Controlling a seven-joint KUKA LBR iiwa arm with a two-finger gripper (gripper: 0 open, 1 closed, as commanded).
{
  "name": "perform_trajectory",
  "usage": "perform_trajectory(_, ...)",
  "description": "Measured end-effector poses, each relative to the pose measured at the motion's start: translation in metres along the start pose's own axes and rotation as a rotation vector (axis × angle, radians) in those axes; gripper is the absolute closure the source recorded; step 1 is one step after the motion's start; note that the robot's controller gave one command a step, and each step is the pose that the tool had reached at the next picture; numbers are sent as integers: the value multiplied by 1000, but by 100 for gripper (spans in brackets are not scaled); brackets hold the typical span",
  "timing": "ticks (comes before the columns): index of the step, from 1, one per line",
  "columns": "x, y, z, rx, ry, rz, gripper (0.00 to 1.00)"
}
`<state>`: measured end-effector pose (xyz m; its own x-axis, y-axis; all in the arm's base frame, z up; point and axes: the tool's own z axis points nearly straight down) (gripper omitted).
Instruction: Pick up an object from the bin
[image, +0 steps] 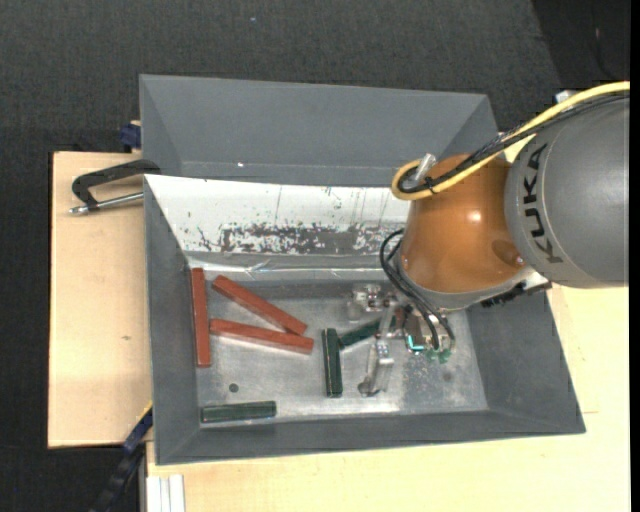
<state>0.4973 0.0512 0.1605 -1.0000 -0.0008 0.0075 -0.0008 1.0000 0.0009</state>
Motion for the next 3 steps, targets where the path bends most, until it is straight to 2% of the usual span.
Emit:
perform_trajectory(1,-2,0,-4,-1,-8,1,0)
perform_trajectory(2,-32,-15,36,-1,-17,-46,0)
perform_trajectory(3,-41,-14,86,-2,-2,381,100)
